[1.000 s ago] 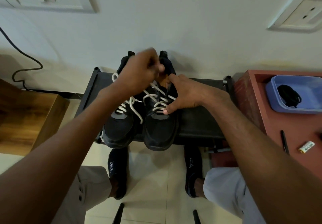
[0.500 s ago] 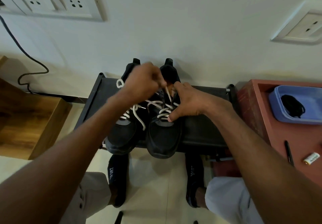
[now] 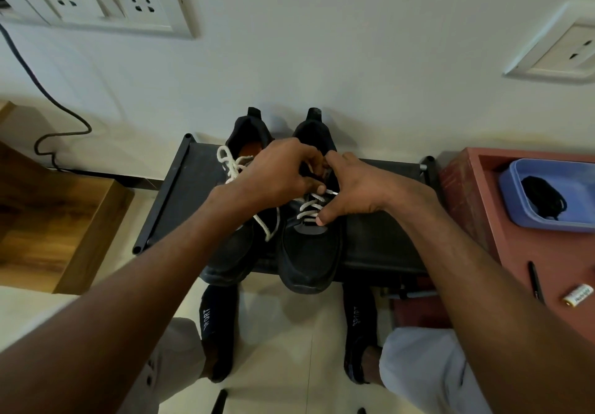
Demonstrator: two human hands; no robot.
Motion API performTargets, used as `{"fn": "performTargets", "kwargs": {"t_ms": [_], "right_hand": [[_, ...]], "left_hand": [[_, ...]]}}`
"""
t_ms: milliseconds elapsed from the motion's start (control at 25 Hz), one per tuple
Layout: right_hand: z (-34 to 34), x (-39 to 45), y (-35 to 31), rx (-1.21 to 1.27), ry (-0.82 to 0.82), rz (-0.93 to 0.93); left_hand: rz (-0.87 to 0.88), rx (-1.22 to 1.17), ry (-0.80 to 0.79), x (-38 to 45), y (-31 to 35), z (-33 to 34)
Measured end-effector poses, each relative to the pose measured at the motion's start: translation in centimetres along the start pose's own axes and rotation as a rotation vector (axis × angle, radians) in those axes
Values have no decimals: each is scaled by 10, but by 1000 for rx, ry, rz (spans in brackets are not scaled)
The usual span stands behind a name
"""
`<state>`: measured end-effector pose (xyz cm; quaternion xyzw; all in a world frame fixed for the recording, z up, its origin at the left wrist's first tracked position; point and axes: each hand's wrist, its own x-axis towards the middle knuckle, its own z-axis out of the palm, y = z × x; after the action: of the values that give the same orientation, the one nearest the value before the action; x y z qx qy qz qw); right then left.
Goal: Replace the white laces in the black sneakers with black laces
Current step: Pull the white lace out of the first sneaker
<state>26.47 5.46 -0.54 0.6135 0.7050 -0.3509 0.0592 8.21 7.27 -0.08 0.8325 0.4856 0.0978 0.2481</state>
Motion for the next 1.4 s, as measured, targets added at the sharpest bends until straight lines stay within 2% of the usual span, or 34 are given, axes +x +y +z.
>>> {"fn": "performTargets", "kwargs": {"t_ms": [160, 240, 320, 400, 520, 560, 600, 640, 680, 760, 800, 880, 960, 1040, 1160, 1280, 1400], "right_hand": [[0, 0, -1, 11, -5, 12], [0, -1, -3, 10, -3, 15], [1, -1, -5, 11, 4, 25], [0, -3, -4, 23, -6, 46], [-3, -5, 0, 47, -12, 38], [-3, -5, 0, 55, -16, 29], [-2, -4, -1, 63, -22, 20], [-2, -3, -1, 67, -31, 13], [-2, -2, -3, 68, -41, 8], [-4, -1, -7, 68, -25, -22], [-6, -1, -10, 69, 17, -49], [-6, -3, -18, 73, 130, -88], [-2, -3, -27, 25, 215, -84], [4, 0, -31, -64, 239, -60], [9, 2, -32, -70, 192, -50], [6, 0, -31, 2, 192, -51], [-1, -7, -27, 205, 204, 16]], "left_hand": [[-10, 45, 4, 1, -2, 5], [-25, 0, 14, 0, 0, 4], [-112, -101, -3, -1, 6, 4], [-260, -346, 25, 0, 7, -2], [-493, -1032, 191, -4, -3, -37], [-523, -1136, 242, -6, -8, -50], [-527, -1093, 282, -9, -9, -60], [-524, -885, 309, -13, -8, -65], [-506, -576, 300, -17, -5, -65], [-487, -28, 224, -25, 3, -60], [-510, 146, 155, -28, 5, -57], [-545, 338, 40, -35, 6, -50], [-437, 410, 55, -37, 3, -44], [-293, 338, 78, -34, 5, -37], [-160, 316, -137, -25, 9, -19], [-158, 321, -260, -16, 5, 2], [-230, 142, -225, -9, 2, 2]]}}
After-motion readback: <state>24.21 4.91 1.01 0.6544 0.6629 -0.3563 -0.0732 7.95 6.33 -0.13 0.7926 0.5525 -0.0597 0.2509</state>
